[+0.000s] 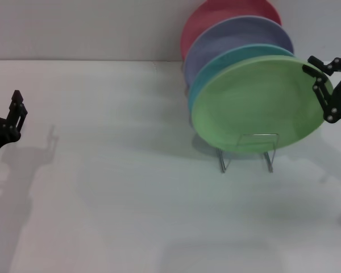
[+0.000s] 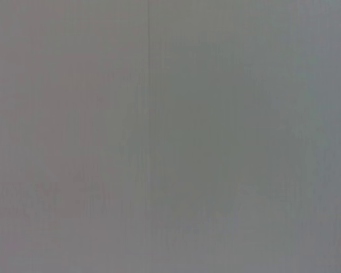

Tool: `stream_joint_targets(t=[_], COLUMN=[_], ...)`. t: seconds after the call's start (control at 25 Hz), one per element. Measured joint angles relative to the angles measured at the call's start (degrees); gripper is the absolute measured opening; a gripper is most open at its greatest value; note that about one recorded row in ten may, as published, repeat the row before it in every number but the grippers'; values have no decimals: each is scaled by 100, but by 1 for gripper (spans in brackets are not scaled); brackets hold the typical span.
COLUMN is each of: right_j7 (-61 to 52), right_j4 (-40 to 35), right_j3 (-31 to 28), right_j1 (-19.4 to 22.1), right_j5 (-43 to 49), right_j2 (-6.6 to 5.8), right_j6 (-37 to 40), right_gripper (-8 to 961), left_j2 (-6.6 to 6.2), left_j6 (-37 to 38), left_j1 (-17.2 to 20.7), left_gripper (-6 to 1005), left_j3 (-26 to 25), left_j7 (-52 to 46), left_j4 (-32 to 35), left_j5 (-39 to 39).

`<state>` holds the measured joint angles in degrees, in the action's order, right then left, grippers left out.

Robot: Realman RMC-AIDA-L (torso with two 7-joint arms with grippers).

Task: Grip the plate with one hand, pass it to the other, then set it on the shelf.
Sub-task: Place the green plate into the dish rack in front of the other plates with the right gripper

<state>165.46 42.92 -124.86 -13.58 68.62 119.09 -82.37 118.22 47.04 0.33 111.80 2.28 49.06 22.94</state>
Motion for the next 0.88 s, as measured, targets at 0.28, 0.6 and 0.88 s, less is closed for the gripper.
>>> stream_joint_targets(t=[0.28,0.6,0.88], right_j7=[3,-5,-16], right_j4=[-209,-680,-839], right_j3=[-15,-139,-150], right_j1=[-113,-290,-310], right_j5=[93,-76,-89], right_j2=[19,25,20], right_j6=[226,291,120], right_gripper=[86,92,294], left_j2=[-1,-1,0], left_j6=[6,7,7], left_j1=[-72,-105,-139], left_gripper=[638,638,638], left_j3=[8,7,7], left_j7=[0,0,0], left_j4=[-59,-61,-145], left_j5=[0,0,2])
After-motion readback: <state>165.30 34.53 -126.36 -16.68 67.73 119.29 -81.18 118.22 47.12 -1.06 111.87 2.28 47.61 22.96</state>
